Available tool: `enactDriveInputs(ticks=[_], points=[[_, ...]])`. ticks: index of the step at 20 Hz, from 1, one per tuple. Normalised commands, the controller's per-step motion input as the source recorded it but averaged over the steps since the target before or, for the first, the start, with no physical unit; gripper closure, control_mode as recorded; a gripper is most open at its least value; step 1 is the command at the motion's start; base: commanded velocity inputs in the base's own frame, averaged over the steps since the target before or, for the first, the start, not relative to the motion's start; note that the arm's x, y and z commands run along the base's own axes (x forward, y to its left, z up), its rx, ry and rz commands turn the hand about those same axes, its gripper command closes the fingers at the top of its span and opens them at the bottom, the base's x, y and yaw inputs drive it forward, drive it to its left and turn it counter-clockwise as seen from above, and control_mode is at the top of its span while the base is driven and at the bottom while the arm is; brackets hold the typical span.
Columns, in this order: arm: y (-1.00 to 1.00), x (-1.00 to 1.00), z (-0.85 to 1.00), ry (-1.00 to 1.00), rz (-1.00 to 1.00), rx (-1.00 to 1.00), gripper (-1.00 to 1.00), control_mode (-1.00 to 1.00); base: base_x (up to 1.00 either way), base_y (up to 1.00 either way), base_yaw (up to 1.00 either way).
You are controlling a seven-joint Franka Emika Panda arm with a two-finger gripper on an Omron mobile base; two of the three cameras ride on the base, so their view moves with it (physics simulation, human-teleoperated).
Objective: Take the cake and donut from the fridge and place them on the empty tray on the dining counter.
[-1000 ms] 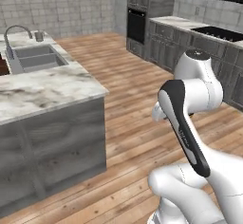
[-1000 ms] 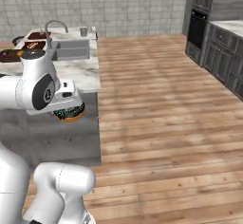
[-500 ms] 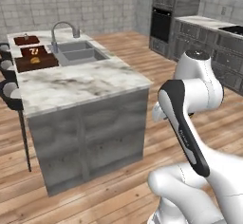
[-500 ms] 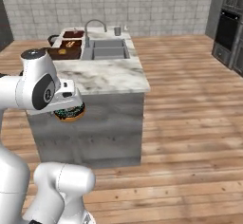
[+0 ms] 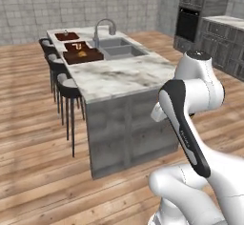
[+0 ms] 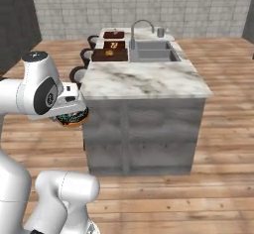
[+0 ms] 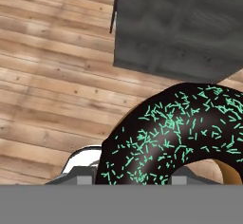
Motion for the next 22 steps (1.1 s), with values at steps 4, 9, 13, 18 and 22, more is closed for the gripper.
enactDriveInputs(ticks=[4, 9, 13, 18, 22], points=[[0.0, 0.0, 0.0, 0.0, 0.0, 0.0, 1.0, 1.0, 0.0, 1.0, 0.16], [0.0, 0.0, 0.0, 0.0, 0.0, 0.0, 1.0, 1.0, 0.07, 1.0, 0.15], [0.0, 0.0, 0.0, 0.0, 0.0, 0.0, 1.0, 1.0, 0.5, 1.0, 0.11], [0.0, 0.0, 0.0, 0.0, 0.0, 0.0, 1.0, 1.0, 1.0, 0.89, 0.04], [0.0, 0.0, 0.0, 0.0, 0.0, 0.0, 1.0, 1.0, 1.0, 0.88, 0.0]])
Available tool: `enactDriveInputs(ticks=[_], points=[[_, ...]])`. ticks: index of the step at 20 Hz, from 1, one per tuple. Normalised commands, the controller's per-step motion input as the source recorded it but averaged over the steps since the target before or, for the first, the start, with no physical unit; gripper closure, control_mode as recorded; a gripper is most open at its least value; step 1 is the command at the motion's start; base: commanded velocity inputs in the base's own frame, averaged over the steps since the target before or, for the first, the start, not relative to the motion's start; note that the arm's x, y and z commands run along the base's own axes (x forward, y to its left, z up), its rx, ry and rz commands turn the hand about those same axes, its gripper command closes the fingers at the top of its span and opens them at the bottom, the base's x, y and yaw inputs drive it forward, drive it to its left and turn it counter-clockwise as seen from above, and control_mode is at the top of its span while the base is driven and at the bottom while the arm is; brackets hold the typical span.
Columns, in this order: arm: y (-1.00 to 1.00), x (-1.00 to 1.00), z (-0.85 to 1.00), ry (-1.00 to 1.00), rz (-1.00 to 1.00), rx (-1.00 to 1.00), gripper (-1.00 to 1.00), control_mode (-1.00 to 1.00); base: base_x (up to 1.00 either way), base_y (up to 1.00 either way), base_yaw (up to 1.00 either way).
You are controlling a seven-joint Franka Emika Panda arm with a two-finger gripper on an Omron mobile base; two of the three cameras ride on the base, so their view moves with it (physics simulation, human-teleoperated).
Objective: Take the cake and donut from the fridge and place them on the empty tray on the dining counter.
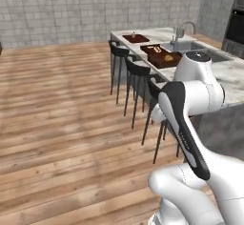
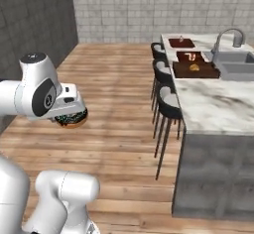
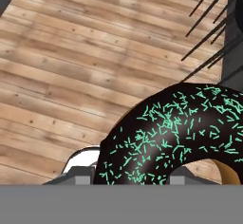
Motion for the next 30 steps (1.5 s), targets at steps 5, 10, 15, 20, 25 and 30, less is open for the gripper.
enactDriveInputs(ticks=[5, 10, 15, 20, 25, 30], points=[[0.0, 0.0, 0.0, 0.0, 0.0, 0.0, 1.0, 1.0, 1.0, 0.83, 0.0], [0.0, 0.0, 0.0, 0.0, 0.0, 0.0, 1.0, 1.0, 1.0, 0.81, 0.0], [0.0, 0.0, 0.0, 0.0, 0.0, 0.0, 1.0, 1.0, 1.0, 0.68, -0.02], [0.0, 0.0, 0.0, 0.0, 0.0, 0.0, 1.0, 1.0, 1.0, 0.48, -0.18], [0.0, 0.0, 0.0, 0.0, 0.0, 0.0, 1.0, 1.0, 1.0, 0.57, -0.36], [0.0, 0.0, 0.0, 0.0, 0.0, 0.0, 1.0, 1.0, 1.0, 0.72, -0.43]])
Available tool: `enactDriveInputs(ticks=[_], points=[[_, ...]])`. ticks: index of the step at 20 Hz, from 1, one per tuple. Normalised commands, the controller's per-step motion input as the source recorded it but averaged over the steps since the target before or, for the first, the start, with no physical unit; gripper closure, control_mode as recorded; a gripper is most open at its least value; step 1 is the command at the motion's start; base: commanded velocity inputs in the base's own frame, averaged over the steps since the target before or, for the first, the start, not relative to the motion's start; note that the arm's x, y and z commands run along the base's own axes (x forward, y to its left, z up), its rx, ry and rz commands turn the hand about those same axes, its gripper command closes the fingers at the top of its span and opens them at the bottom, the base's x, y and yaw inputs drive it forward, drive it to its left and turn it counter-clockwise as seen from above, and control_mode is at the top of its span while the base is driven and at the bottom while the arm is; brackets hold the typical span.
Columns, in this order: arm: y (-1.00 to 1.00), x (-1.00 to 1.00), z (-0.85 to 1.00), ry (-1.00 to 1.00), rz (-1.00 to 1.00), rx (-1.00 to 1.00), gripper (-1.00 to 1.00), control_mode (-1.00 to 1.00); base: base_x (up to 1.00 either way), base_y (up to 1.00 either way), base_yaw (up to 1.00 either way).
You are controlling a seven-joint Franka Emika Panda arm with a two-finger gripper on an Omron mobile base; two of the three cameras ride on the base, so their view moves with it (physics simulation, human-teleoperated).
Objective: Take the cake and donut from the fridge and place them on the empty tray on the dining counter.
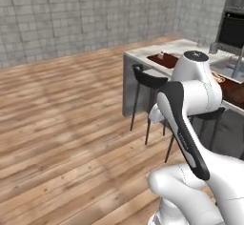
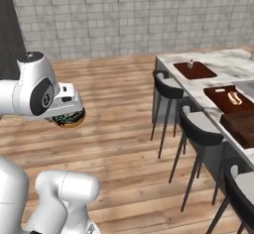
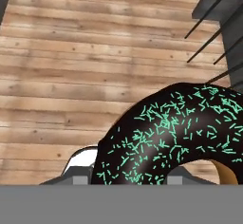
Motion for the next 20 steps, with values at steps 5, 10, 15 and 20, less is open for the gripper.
enactDriveInputs(ticks=[5, 10, 15, 20], points=[[0.0, 0.0, 0.0, 0.0, 0.0, 0.0, 1.0, 1.0, 1.0, 0.9, -0.46], [0.0, 0.0, 0.0, 0.0, 0.0, 0.0, 1.0, 1.0, 1.0, 0.9, -0.47], [0.0, 0.0, 0.0, 0.0, 0.0, 0.0, 1.0, 1.0, 1.0, 0.89, -0.49], [0.0, 0.0, 0.0, 0.0, 0.0, 0.0, 1.0, 1.0, 0.99, 0.85, -0.52]])
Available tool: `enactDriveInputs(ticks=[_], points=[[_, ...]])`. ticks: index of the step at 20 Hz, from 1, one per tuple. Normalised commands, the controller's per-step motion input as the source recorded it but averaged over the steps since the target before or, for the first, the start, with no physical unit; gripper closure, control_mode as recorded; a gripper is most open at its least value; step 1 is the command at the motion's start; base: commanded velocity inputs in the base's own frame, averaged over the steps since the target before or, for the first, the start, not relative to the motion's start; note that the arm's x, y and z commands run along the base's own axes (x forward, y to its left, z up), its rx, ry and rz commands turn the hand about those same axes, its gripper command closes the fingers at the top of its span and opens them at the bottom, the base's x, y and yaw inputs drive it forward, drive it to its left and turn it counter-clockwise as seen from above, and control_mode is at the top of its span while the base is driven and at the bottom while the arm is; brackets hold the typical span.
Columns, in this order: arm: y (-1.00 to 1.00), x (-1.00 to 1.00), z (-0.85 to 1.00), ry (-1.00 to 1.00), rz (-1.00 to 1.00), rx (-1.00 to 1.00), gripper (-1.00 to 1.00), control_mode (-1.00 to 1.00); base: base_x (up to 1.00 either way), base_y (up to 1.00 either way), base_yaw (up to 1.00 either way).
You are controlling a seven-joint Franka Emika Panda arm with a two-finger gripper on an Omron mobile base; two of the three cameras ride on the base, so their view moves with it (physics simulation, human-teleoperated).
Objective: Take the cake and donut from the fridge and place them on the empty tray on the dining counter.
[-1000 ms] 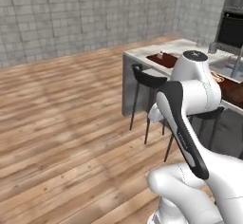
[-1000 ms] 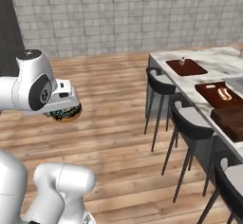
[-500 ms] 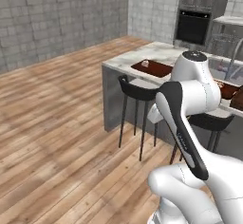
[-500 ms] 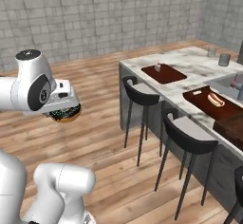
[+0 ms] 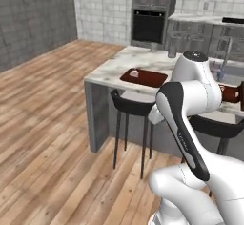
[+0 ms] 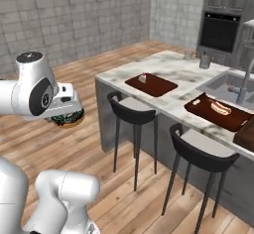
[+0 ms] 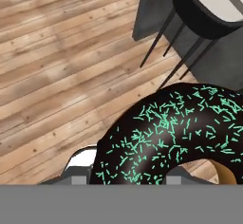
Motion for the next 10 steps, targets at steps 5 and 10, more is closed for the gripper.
enactDriveInputs(ticks=[5, 10], points=[[0.0, 0.0, 0.0, 0.0, 0.0, 0.0, 1.0, 1.0, 0.86, 0.68, -0.58], [0.0, 0.0, 0.0, 0.0, 0.0, 0.0, 1.0, 1.0, 0.74, 0.44, -0.61]])
